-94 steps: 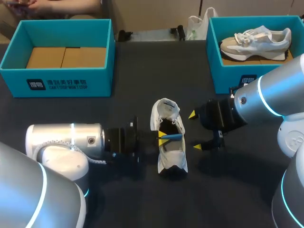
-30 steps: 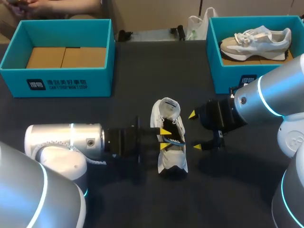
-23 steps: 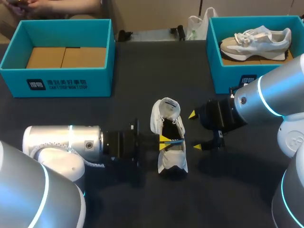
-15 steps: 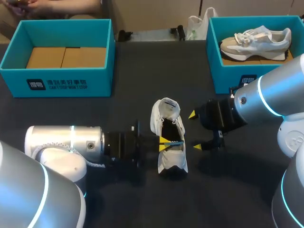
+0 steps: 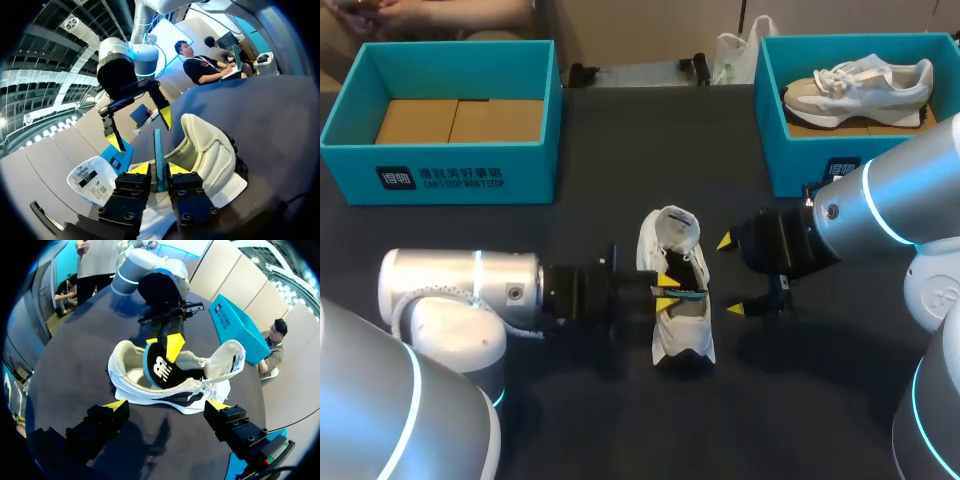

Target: Take the shoe out of the shoebox, open the shoe tongue, remove and reinsert the insole, then place the shoe into the shoebox

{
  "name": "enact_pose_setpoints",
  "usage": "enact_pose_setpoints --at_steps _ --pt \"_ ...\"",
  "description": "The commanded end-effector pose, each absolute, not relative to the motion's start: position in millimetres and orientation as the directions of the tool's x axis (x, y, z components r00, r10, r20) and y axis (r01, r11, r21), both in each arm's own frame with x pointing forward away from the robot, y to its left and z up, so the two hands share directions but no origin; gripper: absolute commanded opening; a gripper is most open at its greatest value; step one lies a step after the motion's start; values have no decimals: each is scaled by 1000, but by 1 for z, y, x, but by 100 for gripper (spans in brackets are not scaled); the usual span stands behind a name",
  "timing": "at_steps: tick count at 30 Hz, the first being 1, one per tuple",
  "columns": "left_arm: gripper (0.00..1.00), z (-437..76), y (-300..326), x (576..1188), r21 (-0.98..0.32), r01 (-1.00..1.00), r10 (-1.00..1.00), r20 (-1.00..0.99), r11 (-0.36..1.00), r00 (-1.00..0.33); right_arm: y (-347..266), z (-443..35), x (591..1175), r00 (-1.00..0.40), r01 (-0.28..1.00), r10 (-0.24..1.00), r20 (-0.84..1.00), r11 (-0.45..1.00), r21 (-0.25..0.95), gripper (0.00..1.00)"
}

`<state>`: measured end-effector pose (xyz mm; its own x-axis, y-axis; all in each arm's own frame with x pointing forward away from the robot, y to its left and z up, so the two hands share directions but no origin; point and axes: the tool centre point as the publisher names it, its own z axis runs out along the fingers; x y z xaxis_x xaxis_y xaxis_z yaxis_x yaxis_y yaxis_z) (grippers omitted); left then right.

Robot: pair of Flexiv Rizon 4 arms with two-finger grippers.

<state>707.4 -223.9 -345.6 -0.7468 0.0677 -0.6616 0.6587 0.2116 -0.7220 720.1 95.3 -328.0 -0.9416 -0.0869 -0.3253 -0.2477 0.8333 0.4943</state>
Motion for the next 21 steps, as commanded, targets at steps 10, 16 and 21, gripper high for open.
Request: enact_pose_setpoints --at_steps 10,16,21 --pt "15 -333 -227 686 -732 661 57 -662 167 -747 94 -327 719 -941 -248 -86 -326 833 494 100" --pt "0 -344 -232 686 -741 649 87 -645 173 -759 94 -327 719 -941 -248 -86 -326 833 494 100" --pt "0 -351 -230 693 -744 641 95 -636 191 -766 94 -327 719 -941 -248 -86 -326 833 494 100"
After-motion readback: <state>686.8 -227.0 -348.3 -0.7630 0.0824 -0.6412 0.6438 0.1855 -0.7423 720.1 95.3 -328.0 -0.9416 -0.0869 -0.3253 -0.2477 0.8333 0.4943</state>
